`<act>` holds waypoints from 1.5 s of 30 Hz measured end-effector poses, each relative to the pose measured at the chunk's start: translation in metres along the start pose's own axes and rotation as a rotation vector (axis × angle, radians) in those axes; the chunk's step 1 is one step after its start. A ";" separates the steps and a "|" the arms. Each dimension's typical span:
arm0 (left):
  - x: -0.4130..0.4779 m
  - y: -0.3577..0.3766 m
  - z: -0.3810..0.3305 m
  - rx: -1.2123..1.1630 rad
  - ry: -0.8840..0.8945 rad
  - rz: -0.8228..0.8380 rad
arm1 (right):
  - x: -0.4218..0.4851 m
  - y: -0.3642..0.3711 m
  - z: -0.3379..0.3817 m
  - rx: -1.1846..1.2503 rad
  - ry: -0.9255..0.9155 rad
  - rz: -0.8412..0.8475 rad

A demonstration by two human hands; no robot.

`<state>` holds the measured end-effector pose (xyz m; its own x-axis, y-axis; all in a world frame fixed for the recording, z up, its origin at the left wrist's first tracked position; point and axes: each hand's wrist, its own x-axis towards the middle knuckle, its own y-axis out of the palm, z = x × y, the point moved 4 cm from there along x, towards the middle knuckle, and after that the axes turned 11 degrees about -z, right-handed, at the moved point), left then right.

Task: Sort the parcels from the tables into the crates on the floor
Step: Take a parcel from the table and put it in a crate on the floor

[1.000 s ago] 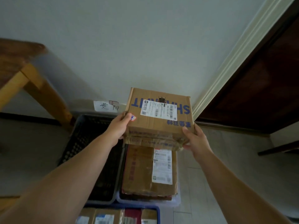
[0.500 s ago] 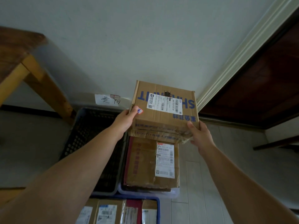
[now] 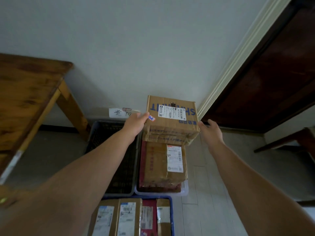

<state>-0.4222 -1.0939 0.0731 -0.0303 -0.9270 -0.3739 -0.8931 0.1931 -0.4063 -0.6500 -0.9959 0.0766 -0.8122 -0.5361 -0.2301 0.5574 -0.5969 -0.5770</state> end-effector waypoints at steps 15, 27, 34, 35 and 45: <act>-0.110 -0.177 0.013 -0.012 0.180 0.121 | -0.241 0.001 0.046 0.199 0.022 -0.109; -0.188 -0.273 0.059 -0.156 0.227 0.107 | -0.376 0.006 0.064 0.264 -0.065 -0.110; -0.249 -0.343 0.103 -0.170 0.217 0.107 | -0.484 0.017 0.067 0.244 -0.115 -0.056; -0.256 -0.356 0.109 -0.180 0.211 0.107 | -0.499 0.021 0.069 0.235 -0.129 -0.051; -0.259 -0.527 0.157 -0.276 0.249 -0.024 | -0.622 0.126 0.147 0.272 -0.219 0.038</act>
<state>0.1271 -0.9052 0.2528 -0.0856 -0.9866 -0.1387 -0.9813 0.1076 -0.1595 -0.0491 -0.8253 0.2617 -0.7499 -0.6591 -0.0569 0.6362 -0.6950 -0.3349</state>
